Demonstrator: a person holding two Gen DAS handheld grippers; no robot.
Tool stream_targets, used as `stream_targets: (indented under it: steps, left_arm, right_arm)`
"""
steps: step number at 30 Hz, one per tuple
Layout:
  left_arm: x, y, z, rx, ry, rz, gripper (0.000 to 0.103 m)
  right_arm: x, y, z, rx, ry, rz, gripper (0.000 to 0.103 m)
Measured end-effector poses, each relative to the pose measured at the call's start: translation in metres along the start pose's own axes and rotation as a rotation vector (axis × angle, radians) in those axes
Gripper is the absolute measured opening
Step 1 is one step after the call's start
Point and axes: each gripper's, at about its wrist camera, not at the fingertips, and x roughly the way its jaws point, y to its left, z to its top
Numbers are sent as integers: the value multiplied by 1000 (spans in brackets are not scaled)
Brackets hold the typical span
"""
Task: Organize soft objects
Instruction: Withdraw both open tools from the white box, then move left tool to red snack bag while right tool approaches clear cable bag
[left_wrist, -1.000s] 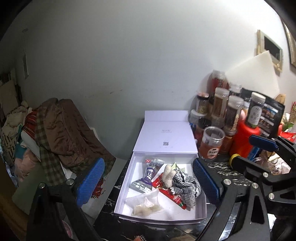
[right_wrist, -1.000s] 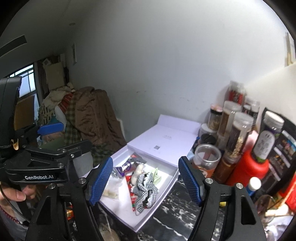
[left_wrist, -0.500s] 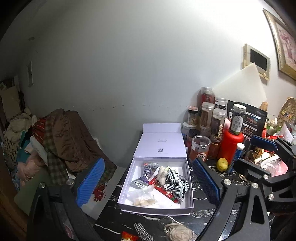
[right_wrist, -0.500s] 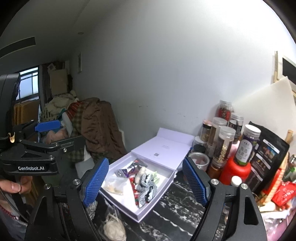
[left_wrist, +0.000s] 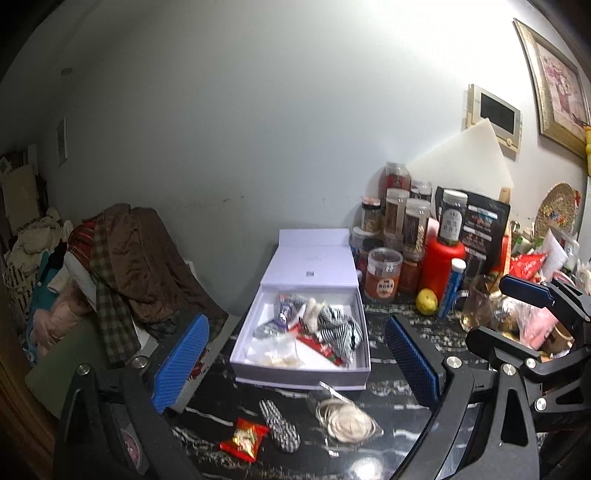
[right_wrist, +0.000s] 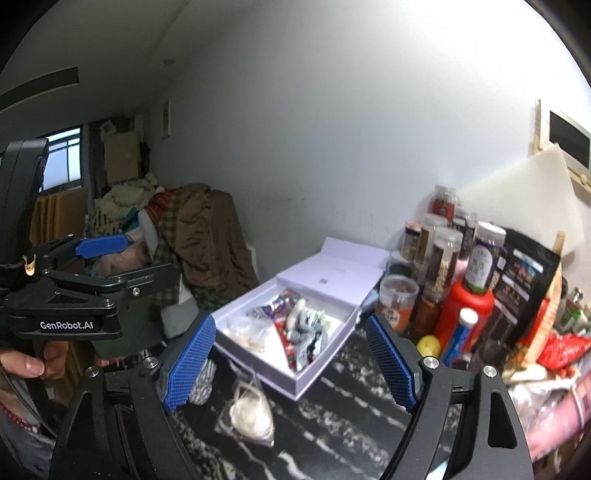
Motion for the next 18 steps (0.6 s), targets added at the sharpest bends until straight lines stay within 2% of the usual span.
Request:
stream_targets:
  steps: [7, 18]
  left_arm:
    - [-5, 4, -38, -24, 77, -26, 98]
    - [1, 42, -90, -125, 198, 1, 98]
  right_arm:
    - [-2, 15, -35, 22, 70, 14, 85]
    - [25, 36, -78, 74, 192, 72, 85]
